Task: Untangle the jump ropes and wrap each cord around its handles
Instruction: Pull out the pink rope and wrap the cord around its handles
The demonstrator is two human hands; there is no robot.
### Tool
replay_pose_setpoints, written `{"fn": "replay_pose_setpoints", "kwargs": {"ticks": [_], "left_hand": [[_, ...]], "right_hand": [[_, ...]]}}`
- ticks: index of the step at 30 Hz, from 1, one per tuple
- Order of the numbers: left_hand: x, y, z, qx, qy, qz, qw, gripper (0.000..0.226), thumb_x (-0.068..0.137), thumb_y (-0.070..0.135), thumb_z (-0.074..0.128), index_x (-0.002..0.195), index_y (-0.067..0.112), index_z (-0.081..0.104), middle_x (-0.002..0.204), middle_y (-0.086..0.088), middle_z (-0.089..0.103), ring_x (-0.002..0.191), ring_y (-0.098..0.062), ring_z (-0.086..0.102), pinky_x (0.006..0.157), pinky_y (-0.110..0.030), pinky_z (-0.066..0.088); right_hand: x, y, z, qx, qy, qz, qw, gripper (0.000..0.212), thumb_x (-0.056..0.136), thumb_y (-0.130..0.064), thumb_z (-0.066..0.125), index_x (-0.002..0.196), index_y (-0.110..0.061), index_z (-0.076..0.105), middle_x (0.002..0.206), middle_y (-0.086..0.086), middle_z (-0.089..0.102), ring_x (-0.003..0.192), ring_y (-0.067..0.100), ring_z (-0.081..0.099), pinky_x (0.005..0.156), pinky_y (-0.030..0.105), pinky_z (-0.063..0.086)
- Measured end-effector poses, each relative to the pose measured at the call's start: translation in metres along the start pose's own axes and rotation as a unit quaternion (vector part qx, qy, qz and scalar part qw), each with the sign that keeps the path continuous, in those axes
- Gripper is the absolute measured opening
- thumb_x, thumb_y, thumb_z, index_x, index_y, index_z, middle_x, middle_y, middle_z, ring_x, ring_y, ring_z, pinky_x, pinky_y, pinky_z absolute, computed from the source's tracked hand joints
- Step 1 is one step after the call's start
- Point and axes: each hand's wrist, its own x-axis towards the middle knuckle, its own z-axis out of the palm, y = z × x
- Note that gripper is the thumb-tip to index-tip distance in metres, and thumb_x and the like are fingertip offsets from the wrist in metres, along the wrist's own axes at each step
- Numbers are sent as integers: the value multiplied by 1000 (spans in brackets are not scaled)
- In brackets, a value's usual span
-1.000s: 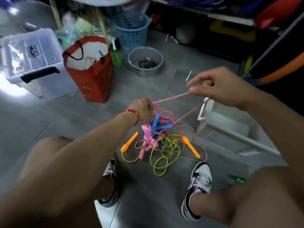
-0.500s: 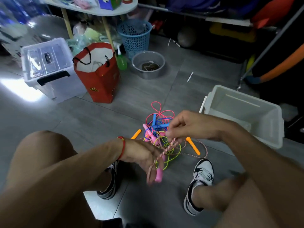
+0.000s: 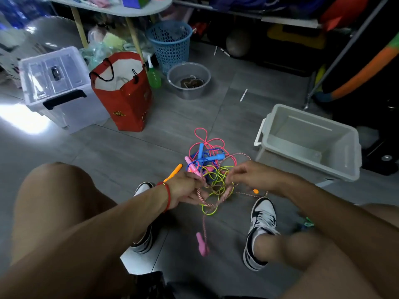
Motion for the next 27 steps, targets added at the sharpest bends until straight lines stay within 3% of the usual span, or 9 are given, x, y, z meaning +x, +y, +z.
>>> {"fn": "replay_pose_setpoints", "kwargs": {"ticks": [3,7,9,12,15,18,21,24,27], "left_hand": [[-18,-1,12,0,-39,41,998,11,101,12,56,104,4,62,86,-17,72,69,-25,71,66,-35,61],[-40,1,32,40,-115,162,979,11,100,8,57,95,9,66,88,-11,69,79,-20,68,86,-46,57],[-47,0,37,75,-189,181,962,13,99,6,57,98,8,69,93,-16,70,87,-23,66,88,-42,55],[-38,3,27,42,-182,41,982,23,97,2,54,111,5,71,118,-24,68,104,-31,67,95,-40,55],[-9,10,2,-61,-97,-64,991,35,99,16,48,127,-1,61,120,-19,69,106,-33,68,99,-45,51],[12,18,-14,-198,-67,-89,974,39,100,35,49,114,2,63,98,-13,74,89,-26,71,85,-41,57],[22,15,-13,-187,-54,-98,976,20,100,26,55,93,9,64,66,-2,68,66,-15,68,64,-31,58],[20,15,-4,-49,13,-8,999,17,99,10,55,89,8,68,53,1,61,47,-10,60,50,-23,51],[5,13,7,41,2,103,994,24,97,-4,52,85,7,70,63,-7,65,47,-8,59,44,-17,45]], "right_hand": [[27,13,-5,-64,47,60,995,19,93,-25,61,88,-15,76,82,-4,70,74,10,57,63,25,41],[47,15,20,19,-31,117,992,39,97,-48,52,87,-15,70,75,3,72,62,17,59,60,28,44],[52,14,27,56,-69,130,988,39,97,-41,58,84,-7,70,65,7,66,58,20,58,63,32,47],[54,-6,8,150,-63,99,982,22,99,-15,58,96,5,67,61,6,55,51,14,56,65,31,50],[42,-29,-16,93,-105,2,990,22,100,-14,55,107,2,68,69,5,62,66,14,61,64,25,52],[26,-34,-7,-11,-256,-31,966,16,97,-15,61,102,-9,75,91,6,73,85,11,67,88,38,52],[24,-26,5,-36,-339,-6,940,16,96,-16,64,106,-13,76,97,-6,75,90,3,67,98,43,49],[36,-16,-6,5,-280,64,958,21,94,-19,64,111,-16,76,107,-3,76,104,14,70,103,42,48],[57,-6,-6,89,-124,164,975,36,103,-37,48,112,-10,69,104,10,76,99,31,72,84,39,58]]}}
